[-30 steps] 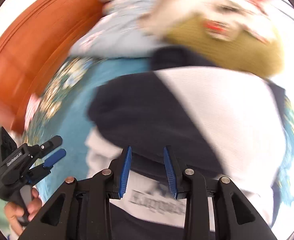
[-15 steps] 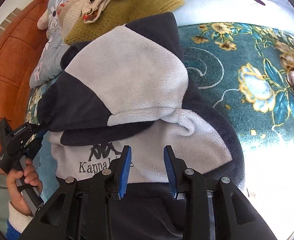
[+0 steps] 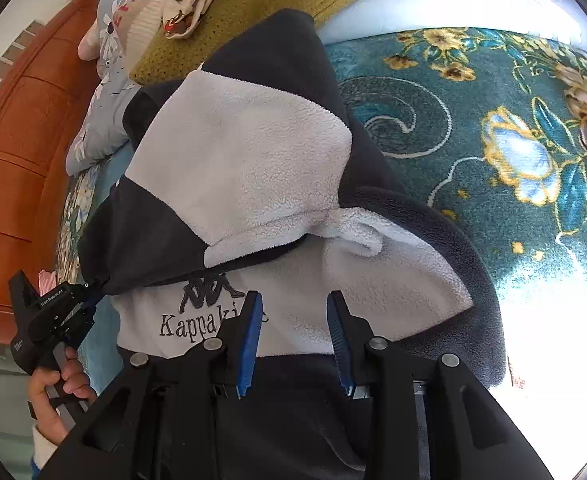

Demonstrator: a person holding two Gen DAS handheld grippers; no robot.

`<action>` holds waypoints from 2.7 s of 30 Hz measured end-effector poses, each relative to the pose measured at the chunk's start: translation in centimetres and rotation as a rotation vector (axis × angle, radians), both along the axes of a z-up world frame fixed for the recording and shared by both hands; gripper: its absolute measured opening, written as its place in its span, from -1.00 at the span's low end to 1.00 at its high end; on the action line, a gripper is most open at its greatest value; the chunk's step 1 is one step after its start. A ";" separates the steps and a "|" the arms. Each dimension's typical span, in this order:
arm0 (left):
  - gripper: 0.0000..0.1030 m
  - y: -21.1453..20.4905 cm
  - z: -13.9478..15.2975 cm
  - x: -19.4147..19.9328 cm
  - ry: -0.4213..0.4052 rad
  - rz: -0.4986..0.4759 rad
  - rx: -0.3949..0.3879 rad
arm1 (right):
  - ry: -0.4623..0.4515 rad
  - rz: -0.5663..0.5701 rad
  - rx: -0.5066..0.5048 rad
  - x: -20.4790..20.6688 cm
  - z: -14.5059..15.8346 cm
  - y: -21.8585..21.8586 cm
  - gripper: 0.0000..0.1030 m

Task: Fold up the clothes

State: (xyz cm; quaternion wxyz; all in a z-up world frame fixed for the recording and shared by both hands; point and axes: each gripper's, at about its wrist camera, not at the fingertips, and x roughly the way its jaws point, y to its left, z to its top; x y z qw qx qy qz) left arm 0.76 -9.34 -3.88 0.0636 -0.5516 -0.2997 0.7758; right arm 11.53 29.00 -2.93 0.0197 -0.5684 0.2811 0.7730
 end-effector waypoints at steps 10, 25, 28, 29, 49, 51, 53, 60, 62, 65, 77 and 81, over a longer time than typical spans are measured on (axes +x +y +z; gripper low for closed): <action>0.08 -4.9 0.6 5.9 -0.086 0.146 0.098 | -0.006 -0.011 0.058 4.6 0.3 5.2 -0.33; 0.40 -1.9 -4.4 7.2 -0.370 -0.025 0.065 | -0.030 -0.124 -0.144 11.7 -3.8 9.7 -0.13; 0.45 -0.4 -4.2 6.4 -0.490 -0.203 -0.042 | -0.022 -0.109 -0.161 12.0 -3.9 9.5 -0.12; 0.45 0.0 -3.9 6.4 -0.511 -0.253 -0.084 | -0.018 -0.103 -0.169 12.1 -4.0 9.4 -0.12; 0.36 3.2 -4.4 14.3 -0.587 -0.320 -0.033 | 0.012 0.018 -0.392 16.5 -5.4 9.3 -0.12; 0.36 3.2 -3.9 14.8 -0.582 -0.321 -0.022 | 0.008 0.023 -0.420 16.9 -5.7 9.3 -0.13; 0.36 3.0 -4.0 15.4 -0.603 -0.315 -0.026 | 0.003 0.007 -0.426 17.0 -5.9 9.4 -0.19; -0.08 3.0 -3.0 17.2 -0.612 -0.310 -0.080 | 0.000 -0.045 -0.423 16.3 -6.3 8.3 -0.37; -0.51 2.9 -2.4 17.8 -0.603 -0.304 -0.103 | -0.022 -0.018 -0.428 16.1 -6.2 7.8 -0.76; -0.79 2.6 -1.3 18.3 -0.565 -0.295 -0.108 | -0.035 -0.016 -0.439 16.1 -5.7 7.6 -0.81; -0.85 -3.8 10.2 18.3 -0.247 -0.293 0.034 | 0.277 0.162 -0.584 14.2 6.2 7.6 -0.83; -0.85 -9.9 12.5 23.0 -0.225 -0.298 0.119 | 0.320 0.220 -0.641 17.0 8.9 7.3 -0.83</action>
